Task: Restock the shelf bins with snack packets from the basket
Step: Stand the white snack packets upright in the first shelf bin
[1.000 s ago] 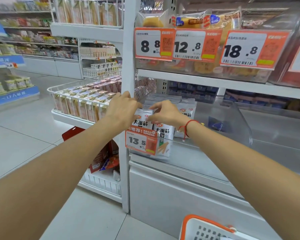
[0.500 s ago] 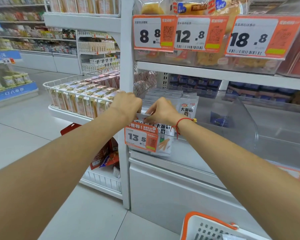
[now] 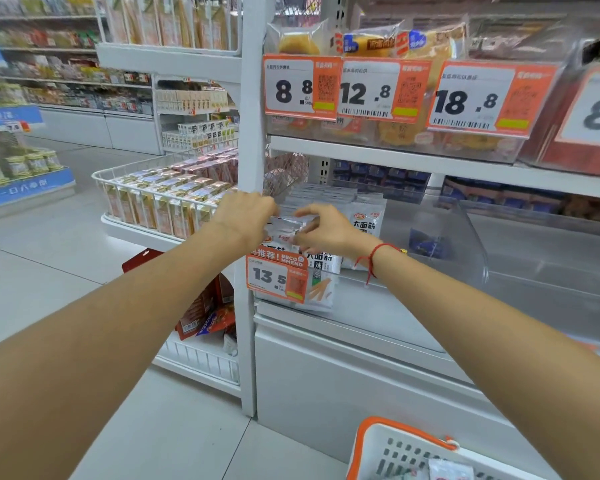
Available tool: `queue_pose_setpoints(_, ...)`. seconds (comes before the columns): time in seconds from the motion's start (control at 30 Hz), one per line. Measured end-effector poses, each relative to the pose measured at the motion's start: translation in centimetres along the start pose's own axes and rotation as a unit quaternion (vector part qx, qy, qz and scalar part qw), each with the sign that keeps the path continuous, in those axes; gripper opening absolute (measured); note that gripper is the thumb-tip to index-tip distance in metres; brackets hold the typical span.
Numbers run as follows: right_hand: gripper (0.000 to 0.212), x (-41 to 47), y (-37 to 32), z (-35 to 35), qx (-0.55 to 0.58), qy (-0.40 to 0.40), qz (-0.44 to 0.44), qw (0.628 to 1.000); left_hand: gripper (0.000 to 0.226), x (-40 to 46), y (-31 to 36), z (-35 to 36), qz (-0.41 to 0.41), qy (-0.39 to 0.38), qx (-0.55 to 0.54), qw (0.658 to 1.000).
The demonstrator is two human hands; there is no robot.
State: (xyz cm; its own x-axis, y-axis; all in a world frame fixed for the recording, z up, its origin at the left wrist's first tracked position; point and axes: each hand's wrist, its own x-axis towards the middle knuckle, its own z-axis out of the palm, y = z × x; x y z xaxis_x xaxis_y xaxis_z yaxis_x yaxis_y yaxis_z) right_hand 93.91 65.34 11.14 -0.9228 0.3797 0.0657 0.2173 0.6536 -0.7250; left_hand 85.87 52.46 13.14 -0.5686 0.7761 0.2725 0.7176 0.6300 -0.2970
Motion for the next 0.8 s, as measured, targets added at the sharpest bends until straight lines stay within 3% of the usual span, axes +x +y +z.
queue_pose_setpoints(0.13, 0.049, -2.9, 0.3, -0.9, -0.064, 0.034, -0.030, 0.997, 0.043, -1.7, 0.3, -1.3, -0.022, 0.021, -0.053, 0.998)
queue_pose_setpoints(0.33, 0.008, -9.2, 0.7, -2.6, -0.050, 0.075, -0.032, 0.995, 0.030, -5.6, 3.4, -3.3, -0.050, 0.014, -0.160, 0.986)
queue_pose_setpoints(0.57, 0.012, -19.1, 5.5, -1.3, -0.048, 0.021, 0.055, 0.997, 0.029, -12.9, 11.8, -1.5, -0.076, -0.073, -0.322, 0.941)
queue_pose_setpoints(0.8, 0.018, -27.7, 13.7, 2.9, -0.052, -0.046, 0.167, 0.984, 0.034, -19.0, 21.4, 3.5, -0.041, -0.221, -0.306, 0.925)
